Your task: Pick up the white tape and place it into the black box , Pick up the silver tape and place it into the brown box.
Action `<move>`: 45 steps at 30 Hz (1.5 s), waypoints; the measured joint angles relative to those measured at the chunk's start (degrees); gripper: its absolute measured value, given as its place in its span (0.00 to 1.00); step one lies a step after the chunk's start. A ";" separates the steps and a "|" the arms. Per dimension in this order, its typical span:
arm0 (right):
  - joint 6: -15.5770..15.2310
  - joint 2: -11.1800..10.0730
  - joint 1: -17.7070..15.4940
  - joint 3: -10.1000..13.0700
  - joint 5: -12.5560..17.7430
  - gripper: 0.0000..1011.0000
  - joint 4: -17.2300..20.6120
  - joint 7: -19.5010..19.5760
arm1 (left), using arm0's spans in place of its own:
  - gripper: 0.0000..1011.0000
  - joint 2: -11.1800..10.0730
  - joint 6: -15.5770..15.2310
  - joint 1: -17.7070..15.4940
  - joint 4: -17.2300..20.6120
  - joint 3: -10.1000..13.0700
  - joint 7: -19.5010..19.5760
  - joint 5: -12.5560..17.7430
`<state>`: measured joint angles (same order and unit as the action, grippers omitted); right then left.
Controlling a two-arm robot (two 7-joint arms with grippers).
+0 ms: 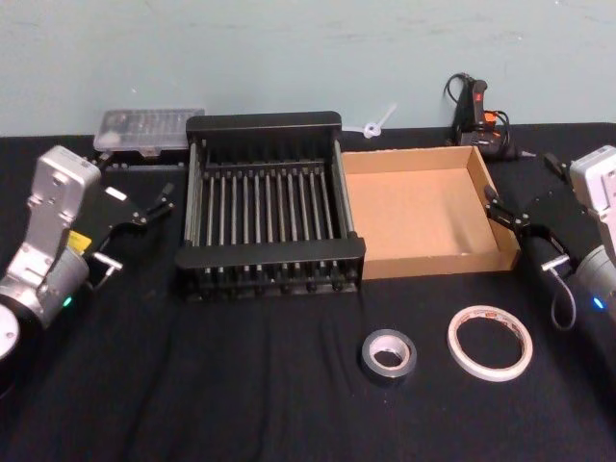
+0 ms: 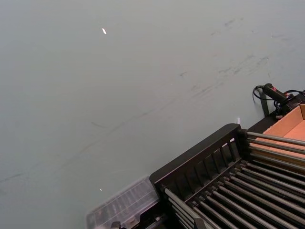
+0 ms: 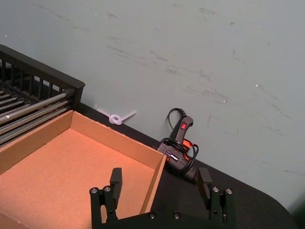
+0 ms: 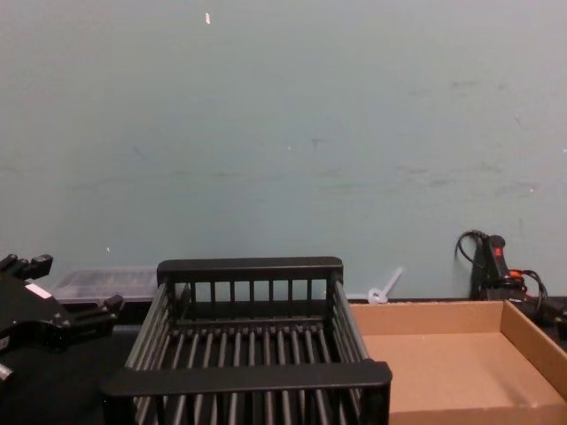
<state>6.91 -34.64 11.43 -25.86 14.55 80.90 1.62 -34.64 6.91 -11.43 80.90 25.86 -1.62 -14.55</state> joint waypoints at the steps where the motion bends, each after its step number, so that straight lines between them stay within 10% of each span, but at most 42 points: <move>1: 0.00 0.00 0.00 0.00 0.00 0.99 0.00 0.00 | 0.99 0.00 0.00 0.00 0.00 0.00 0.00 0.00; 45: -0.06 -0.09 -0.52 0.83 0.13 0.99 0.87 -0.55 | 0.99 0.00 0.00 0.00 0.00 0.00 0.00 0.00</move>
<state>6.85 -34.74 10.91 -25.04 14.68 81.77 1.07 -34.65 6.90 -11.43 80.90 25.86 -1.62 -14.55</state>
